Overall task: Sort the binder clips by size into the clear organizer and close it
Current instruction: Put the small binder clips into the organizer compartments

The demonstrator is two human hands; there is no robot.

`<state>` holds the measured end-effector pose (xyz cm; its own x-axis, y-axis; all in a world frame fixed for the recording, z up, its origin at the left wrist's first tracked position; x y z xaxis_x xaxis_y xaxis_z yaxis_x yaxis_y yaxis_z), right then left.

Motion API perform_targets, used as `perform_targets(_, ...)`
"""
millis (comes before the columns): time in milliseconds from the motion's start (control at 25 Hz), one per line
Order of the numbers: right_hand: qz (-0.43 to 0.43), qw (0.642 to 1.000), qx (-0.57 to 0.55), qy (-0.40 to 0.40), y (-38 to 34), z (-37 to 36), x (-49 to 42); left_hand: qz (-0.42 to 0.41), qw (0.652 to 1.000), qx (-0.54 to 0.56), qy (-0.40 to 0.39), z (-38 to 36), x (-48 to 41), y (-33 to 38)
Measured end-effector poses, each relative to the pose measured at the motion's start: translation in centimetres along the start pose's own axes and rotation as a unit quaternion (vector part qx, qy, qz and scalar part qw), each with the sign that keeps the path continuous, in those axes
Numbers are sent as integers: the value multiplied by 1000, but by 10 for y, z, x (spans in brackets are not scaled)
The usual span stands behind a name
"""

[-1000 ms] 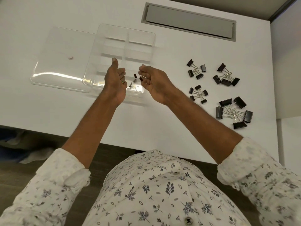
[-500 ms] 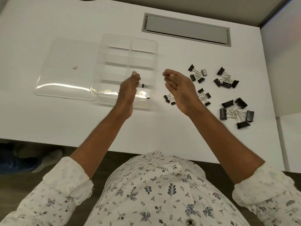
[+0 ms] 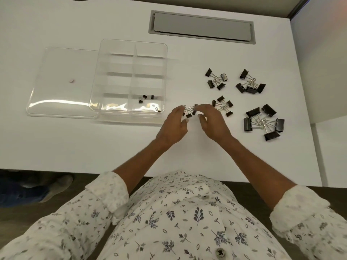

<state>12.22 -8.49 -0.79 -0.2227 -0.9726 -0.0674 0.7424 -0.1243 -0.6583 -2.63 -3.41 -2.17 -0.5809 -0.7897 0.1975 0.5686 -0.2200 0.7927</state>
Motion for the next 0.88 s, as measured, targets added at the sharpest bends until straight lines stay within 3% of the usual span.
perform_targets(200, 88, 968, 223, -76, 2, -26, 10, -48, 986, -155, -43, -21, -3, -8)
perform_targets(320, 111, 956, 263, -72, 4, -27, 14, -48, 980, -191, -34, -22, 0, -8)
perform_targets(480, 121, 967, 216, -60, 5, -23, 21, -65, 980, -190, -3, -23, 17, -7)
perform_targets(680, 49, 993, 89, -59, 22, -19, 34, -44, 986, -152, 52, -18, 25, -9)
perform_targets(880, 15, 998, 33, -46, 26, -16, 34, -15, 988, -151, 21, -20, 6, -16)
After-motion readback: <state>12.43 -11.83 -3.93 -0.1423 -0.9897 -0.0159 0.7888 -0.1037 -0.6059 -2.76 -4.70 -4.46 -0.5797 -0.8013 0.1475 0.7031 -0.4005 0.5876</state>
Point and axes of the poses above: each hand's wrist, its own x-axis away from the middle knuckle, its own z-axis out of the back of the hand, y = z × x, the point moved 6 cm from there along -x, towards the middle knuckle, and after that the axes turned 1 degree about -z, right-handed, at the moved point
